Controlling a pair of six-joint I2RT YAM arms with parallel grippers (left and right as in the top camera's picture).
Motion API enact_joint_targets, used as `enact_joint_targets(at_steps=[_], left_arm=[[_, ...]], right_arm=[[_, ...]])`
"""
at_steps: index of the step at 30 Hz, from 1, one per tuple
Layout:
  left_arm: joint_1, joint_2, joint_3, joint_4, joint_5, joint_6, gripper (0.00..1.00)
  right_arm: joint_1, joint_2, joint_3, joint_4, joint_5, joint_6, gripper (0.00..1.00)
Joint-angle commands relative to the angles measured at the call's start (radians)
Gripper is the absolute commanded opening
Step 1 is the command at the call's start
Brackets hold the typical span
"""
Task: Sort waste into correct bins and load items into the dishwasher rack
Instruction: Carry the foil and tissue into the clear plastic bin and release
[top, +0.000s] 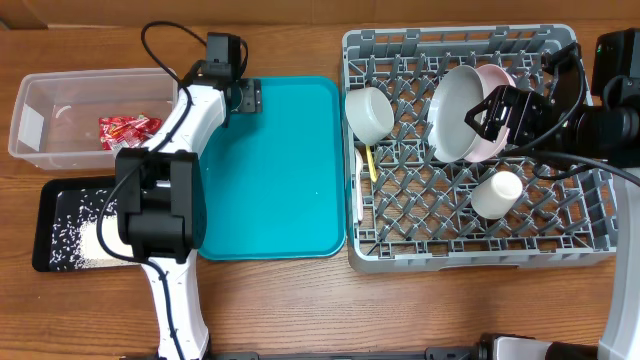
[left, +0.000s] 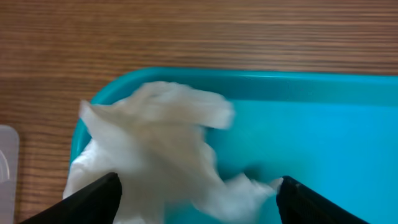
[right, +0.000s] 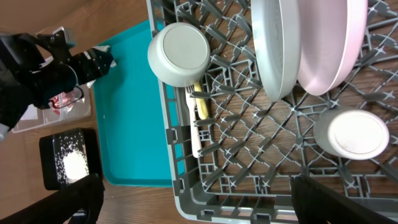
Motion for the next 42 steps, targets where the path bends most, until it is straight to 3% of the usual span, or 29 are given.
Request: enact_joint_targets(at_steps=[1,4,6,8,9,13,17,22,26,32,35,38,42], left_arm=[[0.014,0.028,0.007,0.029,-0.021,-0.035,0.84],[0.013,0.049,0.007,0.023,-0.021,-0.036,0.79],[0.011,0.064,0.007,0.013,0.005,-0.036,0.60],[0.011,0.065,0.007,0.000,0.037,-0.036,0.32],[0.008,0.063,0.007,-0.006,0.063,-0.036,0.23],[0.004,0.041,0.011,-0.045,0.077,-0.040,0.10],[0.004,-0.064,0.011,-0.135,0.119,-0.061,0.04],[0.020,-0.272,0.011,-0.299,0.111,-0.062,0.04],[0.065,-0.412,0.011,-0.392,-0.005,-0.057,0.04],[0.198,-0.403,0.002,-0.401,-0.051,-0.043,0.08],[0.266,-0.313,-0.002,-0.422,-0.051,-0.043,0.35],[0.287,-0.290,-0.002,-0.422,-0.034,-0.043,0.55],[0.286,-0.347,0.071,-0.498,0.036,-0.024,0.62]], right_arm=[[0.005,-0.001,0.006,0.003,0.011,-0.005,1.00],[0.005,-0.001,0.006,0.007,0.026,-0.005,1.00],[0.005,-0.001,0.006,0.007,0.029,-0.005,1.00],[0.005,-0.001,0.006,0.007,0.029,-0.005,1.00],[0.005,-0.001,0.006,0.007,0.029,-0.005,1.00],[0.005,-0.001,0.006,0.006,0.029,-0.005,1.00],[0.005,-0.001,0.006,-0.004,0.029,-0.004,1.00],[0.005,-0.001,0.006,-0.021,0.029,-0.004,1.00],[0.005,-0.001,0.006,-0.036,0.029,-0.004,1.00],[0.005,-0.001,0.006,-0.040,0.029,-0.004,1.00],[0.005,-0.001,0.006,-0.048,0.029,-0.004,1.00],[0.005,-0.001,0.006,-0.058,0.029,-0.005,1.00],[0.005,-0.005,0.006,-0.060,0.016,-0.006,1.00]])
